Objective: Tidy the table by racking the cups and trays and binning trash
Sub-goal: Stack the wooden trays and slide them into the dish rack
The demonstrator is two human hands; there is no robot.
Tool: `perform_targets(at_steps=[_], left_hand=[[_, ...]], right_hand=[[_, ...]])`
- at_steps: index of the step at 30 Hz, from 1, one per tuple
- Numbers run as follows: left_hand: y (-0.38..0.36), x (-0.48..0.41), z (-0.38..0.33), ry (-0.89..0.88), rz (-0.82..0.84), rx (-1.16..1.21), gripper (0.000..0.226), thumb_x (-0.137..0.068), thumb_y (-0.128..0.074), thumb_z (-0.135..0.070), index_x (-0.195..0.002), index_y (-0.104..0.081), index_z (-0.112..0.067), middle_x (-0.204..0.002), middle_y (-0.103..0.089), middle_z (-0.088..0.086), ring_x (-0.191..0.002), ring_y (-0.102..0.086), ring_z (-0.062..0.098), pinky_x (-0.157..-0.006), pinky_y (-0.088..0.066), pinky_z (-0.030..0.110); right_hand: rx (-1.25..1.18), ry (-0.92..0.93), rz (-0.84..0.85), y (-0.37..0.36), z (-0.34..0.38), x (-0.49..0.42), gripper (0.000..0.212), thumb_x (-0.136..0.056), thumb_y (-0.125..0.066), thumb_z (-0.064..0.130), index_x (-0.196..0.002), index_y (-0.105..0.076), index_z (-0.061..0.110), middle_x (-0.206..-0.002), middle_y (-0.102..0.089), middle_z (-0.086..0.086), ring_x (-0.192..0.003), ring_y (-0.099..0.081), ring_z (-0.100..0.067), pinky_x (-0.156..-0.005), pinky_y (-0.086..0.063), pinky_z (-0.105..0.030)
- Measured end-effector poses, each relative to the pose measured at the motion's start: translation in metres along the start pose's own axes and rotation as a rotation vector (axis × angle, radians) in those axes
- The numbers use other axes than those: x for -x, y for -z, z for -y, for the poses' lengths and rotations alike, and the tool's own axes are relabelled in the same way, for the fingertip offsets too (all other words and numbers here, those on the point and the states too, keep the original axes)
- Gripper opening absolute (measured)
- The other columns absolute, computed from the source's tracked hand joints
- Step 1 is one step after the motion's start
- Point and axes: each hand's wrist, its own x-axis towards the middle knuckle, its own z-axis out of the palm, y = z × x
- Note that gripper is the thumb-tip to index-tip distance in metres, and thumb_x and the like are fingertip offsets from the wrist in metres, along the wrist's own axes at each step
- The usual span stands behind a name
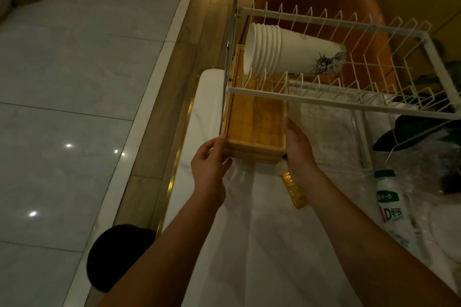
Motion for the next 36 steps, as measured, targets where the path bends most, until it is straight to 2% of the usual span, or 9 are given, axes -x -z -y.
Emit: perform_targets(at_steps=[8,11,14,17,22,29,31,34,36], left_hand=[[0.001,-0.001,0.002,-0.009,0.012,0.005,0.039,-0.090,-0.068,-0.037,-0.118,-0.067,-0.010,-0.117,-0.068,0.008,-0.110,-0.066,0.029,-0.098,-0.055,0.048],[-0.001,-0.002,0.001,-0.010,0.012,-0.004,0.040,-0.089,-0.069,-0.037,-0.117,-0.067,-0.009,-0.116,-0.068,0.008,-0.109,-0.066,0.029,-0.097,-0.055,0.048],[0.000,-0.003,0.002,-0.014,0.016,-0.008,0.041,-0.089,-0.069,-0.037,-0.116,-0.068,-0.008,-0.115,-0.068,0.009,-0.109,-0.067,0.030,-0.096,-0.056,0.047],[0.000,-0.002,0.002,-0.014,0.009,-0.004,0.039,-0.088,-0.070,-0.038,-0.115,-0.068,-0.010,-0.114,-0.069,0.007,-0.108,-0.067,0.028,-0.096,-0.057,0.047],[-0.001,-0.002,0.002,-0.013,0.012,-0.022,0.034,-0.090,-0.068,-0.037,-0.114,-0.069,-0.013,-0.113,-0.068,0.005,-0.108,-0.067,0.028,-0.095,-0.057,0.045],[0.001,-0.001,-0.001,0.004,0.024,-0.049,0.041,-0.091,-0.068,-0.039,-0.119,-0.066,-0.010,-0.118,-0.066,0.009,-0.111,-0.065,0.031,-0.099,-0.054,0.049],[0.001,0.001,-0.004,0.019,0.035,-0.070,0.042,-0.091,-0.067,-0.039,-0.121,-0.065,-0.009,-0.119,-0.066,0.010,-0.111,-0.064,0.032,-0.099,-0.053,0.052],[0.006,0.004,-0.009,0.021,0.045,-0.110,0.045,-0.090,-0.068,-0.041,-0.124,-0.064,-0.012,-0.122,-0.065,0.009,-0.113,-0.063,0.031,-0.099,-0.053,0.053],[0.012,0.007,-0.010,-0.009,0.043,-0.147,0.046,-0.089,-0.069,-0.041,-0.126,-0.063,-0.014,-0.122,-0.065,0.008,-0.114,-0.063,0.029,-0.098,-0.054,0.051]], right_hand=[[0.091,0.089,-0.034,0.002,0.002,-0.002,0.047,-0.098,-0.047,0.046,-0.139,-0.053,0.023,-0.130,-0.060,0.008,-0.111,-0.057,-0.001,-0.094,-0.046,-0.022],[0.082,0.082,-0.049,0.002,0.002,-0.006,0.045,-0.098,-0.048,0.045,-0.138,-0.054,0.024,-0.110,-0.060,0.024,-0.094,-0.053,0.017,-0.083,-0.043,-0.015],[0.067,0.044,-0.067,0.002,0.001,-0.007,0.043,-0.097,-0.049,0.046,-0.135,-0.056,0.027,-0.096,-0.056,0.036,-0.095,-0.054,0.012,-0.087,-0.042,-0.019],[0.059,0.037,-0.060,0.002,0.001,-0.006,0.026,-0.095,-0.051,0.050,-0.115,-0.065,0.042,-0.089,-0.062,0.038,-0.094,-0.056,0.013,-0.084,-0.043,-0.019],[0.073,0.015,-0.003,0.006,0.002,-0.008,0.069,-0.081,-0.052,0.068,-0.138,-0.052,0.030,-0.139,-0.058,0.007,-0.128,-0.052,-0.013,-0.112,-0.040,-0.043],[0.057,-0.032,0.005,0.005,0.005,-0.006,0.072,-0.079,-0.053,0.072,-0.140,-0.050,0.034,-0.143,-0.055,0.007,-0.132,-0.050,-0.016,-0.112,-0.039,-0.048],[0.056,-0.052,0.017,0.007,0.006,-0.006,0.062,-0.086,-0.052,0.066,-0.138,-0.053,0.031,-0.141,-0.057,0.004,-0.129,-0.053,-0.017,-0.110,-0.042,-0.047],[-0.007,-0.025,0.032,0.013,0.008,0.001,0.035,-0.095,-0.050,0.052,-0.111,-0.069,0.028,-0.113,-0.073,0.001,-0.102,-0.070,-0.015,-0.084,-0.056,-0.034],[-0.025,-0.007,-0.009,0.023,0.007,0.010,0.028,-0.097,-0.050,0.045,-0.103,-0.069,0.026,-0.106,-0.074,-0.002,-0.097,-0.070,-0.018,-0.081,-0.056,-0.033]])
